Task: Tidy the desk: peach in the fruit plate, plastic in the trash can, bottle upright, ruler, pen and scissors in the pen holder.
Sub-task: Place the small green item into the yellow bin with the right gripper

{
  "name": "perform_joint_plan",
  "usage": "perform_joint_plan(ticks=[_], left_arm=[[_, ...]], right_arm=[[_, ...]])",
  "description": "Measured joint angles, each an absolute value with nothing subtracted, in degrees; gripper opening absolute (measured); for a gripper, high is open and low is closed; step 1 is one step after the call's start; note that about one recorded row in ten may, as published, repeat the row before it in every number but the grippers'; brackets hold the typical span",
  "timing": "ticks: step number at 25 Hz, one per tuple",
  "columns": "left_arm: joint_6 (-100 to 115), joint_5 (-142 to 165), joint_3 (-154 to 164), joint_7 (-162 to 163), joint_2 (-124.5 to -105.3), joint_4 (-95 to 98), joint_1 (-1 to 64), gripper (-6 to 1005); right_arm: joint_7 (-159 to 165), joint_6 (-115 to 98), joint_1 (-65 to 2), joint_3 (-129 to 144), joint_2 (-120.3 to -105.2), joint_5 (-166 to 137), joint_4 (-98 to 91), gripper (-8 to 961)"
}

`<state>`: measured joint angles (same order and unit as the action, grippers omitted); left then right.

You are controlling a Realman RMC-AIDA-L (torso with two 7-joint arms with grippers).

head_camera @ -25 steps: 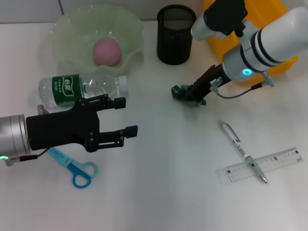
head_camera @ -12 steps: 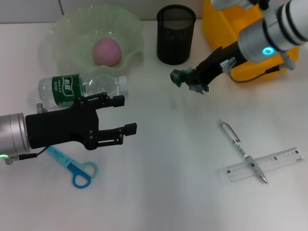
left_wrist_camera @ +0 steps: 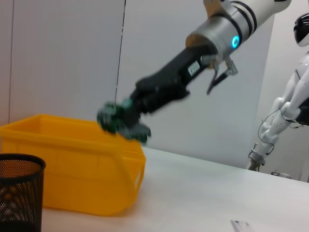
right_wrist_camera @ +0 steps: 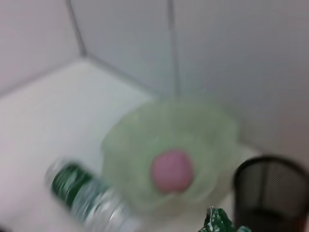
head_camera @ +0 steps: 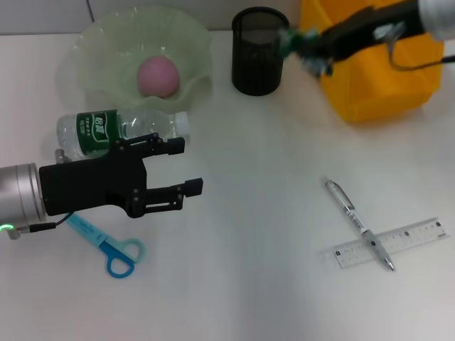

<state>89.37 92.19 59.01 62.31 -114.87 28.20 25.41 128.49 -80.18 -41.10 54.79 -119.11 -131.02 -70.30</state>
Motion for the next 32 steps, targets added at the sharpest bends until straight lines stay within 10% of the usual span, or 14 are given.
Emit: perform_joint_plan(ticks=[22,32], left_arm=[[89.7,92.2,59.5,61.8,-114.58,28.3,25.7,770],[89.7,92.2,59.5,61.6,-114.42,28.3,26.1,770]], right_arm=[[123.3,-55.4,-41.2,46.9,-117.01,-128.7,-55.7,101],[123.1,-53.1,-41.4,46.9,-117.03,-128.8,-55.1,449]])
